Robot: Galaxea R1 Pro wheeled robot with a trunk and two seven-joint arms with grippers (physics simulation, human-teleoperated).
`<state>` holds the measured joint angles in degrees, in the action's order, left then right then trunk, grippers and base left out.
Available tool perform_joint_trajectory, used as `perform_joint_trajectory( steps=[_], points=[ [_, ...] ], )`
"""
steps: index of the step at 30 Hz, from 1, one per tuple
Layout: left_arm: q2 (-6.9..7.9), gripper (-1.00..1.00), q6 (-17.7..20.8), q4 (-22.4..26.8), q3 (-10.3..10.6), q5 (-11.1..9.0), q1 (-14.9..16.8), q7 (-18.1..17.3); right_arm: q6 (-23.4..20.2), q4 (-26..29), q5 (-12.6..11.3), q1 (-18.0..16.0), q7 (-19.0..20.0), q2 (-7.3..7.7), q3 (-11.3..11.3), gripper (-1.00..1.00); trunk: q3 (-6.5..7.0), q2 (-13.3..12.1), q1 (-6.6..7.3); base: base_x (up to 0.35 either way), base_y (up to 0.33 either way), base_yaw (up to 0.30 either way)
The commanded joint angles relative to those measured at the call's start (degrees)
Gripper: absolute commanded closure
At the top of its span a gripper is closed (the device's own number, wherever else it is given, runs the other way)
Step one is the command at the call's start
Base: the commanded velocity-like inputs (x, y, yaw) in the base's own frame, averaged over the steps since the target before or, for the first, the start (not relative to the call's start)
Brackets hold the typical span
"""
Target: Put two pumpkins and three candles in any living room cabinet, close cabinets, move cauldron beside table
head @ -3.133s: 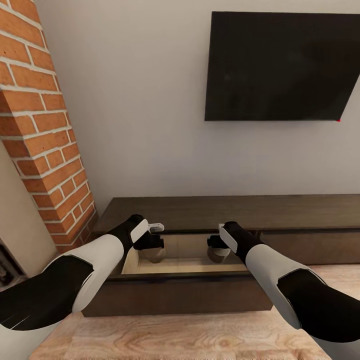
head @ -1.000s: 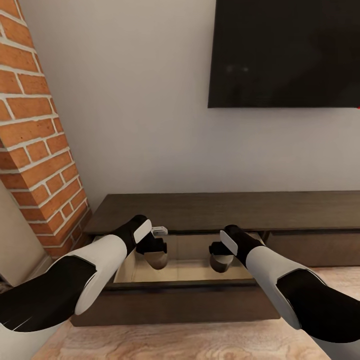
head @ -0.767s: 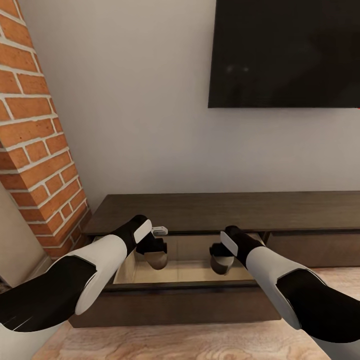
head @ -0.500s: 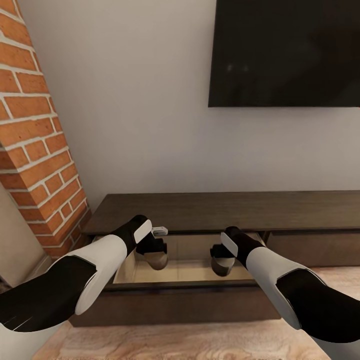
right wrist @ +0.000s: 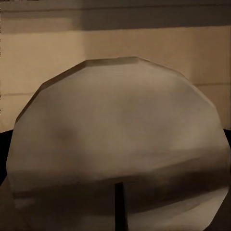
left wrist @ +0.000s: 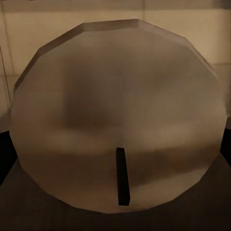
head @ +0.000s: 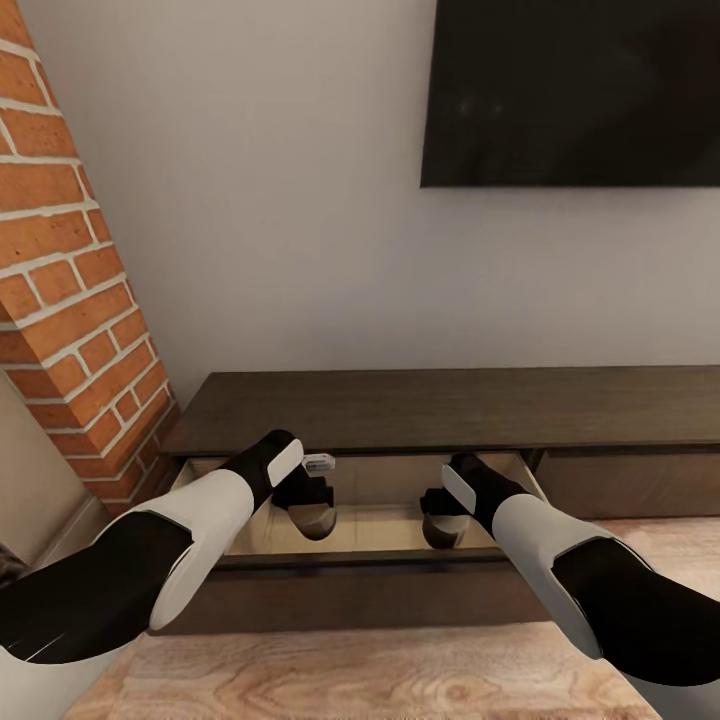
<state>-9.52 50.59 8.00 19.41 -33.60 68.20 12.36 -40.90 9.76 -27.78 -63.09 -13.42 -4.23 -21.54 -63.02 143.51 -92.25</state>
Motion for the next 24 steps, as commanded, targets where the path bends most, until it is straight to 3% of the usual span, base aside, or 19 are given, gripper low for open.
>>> perform_joint_trajectory(
  steps=[1, 12, 18, 24],
  points=[
    [0.02, 1.00, 0.17, 0.08, 0.28, -0.59, 0.01, 0.39, -0.15, 0.09, -0.61, -0.02, -0.45, 0.01, -0.35, 1.00, -0.05, 0.02, 0.01, 0.000, 0.000, 0.000],
    [0.02, 1.00, -0.02, 0.08, 0.28, -0.59, 0.01, 0.39, 0.03, 0.09, -0.61, -0.02, -0.38, 0.01, -0.35, 1.00, -0.05, 0.02, 0.01, 0.002, 0.000, 0.000],
    [0.00, 1.00, -0.05, 0.08, 0.28, -0.59, 0.02, 0.39, 0.03, 0.09, -0.61, -0.02, -0.38, 0.01, -0.35, 1.00, -0.05, 0.02, 0.01, 0.208, 0.000, 0.000],
    [0.01, 1.00, -0.05, 0.08, 0.28, -0.59, 0.03, 0.39, 0.03, 0.09, -0.61, -0.02, -0.38, 0.01, -0.35, 1.00, -0.05, 0.02, 0.01, 0.022, 0.000, 0.000]
  ],
)
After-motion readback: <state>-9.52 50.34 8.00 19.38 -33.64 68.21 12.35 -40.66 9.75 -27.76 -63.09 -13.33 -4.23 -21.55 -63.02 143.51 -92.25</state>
